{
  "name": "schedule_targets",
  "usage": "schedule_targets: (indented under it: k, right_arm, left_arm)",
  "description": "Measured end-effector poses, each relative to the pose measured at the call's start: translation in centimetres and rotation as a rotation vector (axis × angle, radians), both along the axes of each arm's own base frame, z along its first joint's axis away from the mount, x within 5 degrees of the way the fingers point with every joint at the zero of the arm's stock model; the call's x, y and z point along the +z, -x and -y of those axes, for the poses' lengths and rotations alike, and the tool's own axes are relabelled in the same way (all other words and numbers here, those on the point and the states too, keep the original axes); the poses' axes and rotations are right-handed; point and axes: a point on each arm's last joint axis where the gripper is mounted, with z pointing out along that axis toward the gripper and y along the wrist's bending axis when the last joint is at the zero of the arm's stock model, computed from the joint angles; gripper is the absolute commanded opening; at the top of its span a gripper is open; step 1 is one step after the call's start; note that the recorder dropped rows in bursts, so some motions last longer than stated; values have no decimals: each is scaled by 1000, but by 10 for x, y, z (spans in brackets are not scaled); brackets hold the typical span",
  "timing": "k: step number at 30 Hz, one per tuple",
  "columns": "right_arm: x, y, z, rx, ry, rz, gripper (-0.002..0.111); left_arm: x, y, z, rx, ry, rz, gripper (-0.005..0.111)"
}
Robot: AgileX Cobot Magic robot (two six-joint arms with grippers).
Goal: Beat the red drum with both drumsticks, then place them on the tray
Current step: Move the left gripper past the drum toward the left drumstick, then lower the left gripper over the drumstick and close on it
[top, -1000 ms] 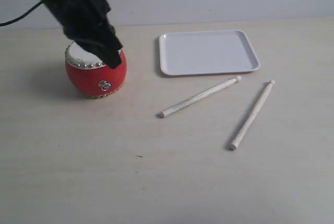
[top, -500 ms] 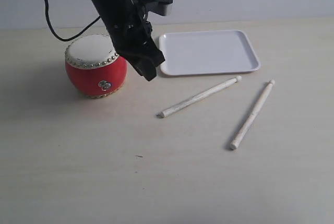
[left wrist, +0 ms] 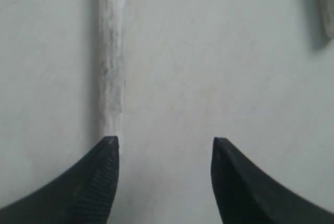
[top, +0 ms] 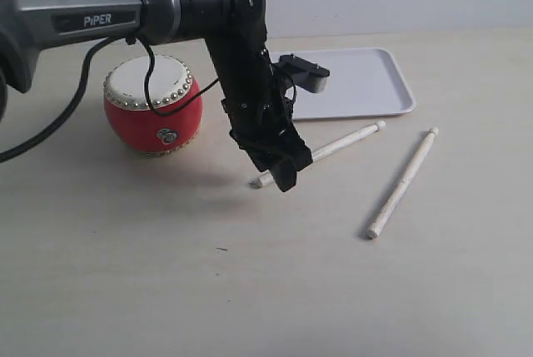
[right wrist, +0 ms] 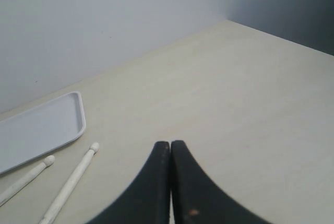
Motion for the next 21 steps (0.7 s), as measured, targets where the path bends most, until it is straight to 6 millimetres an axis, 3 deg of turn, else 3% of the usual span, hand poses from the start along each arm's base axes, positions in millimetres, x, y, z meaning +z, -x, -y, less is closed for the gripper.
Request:
schedule_targets:
  k: [4,21]
  right_arm:
    - [0,0,0,0,0,0,0]
    - [0,0,0,0,0,0,0]
  left_arm:
    - [-10,-5,-1,-2,-29,40,53]
    - [0,-20,4,9,16,191,53]
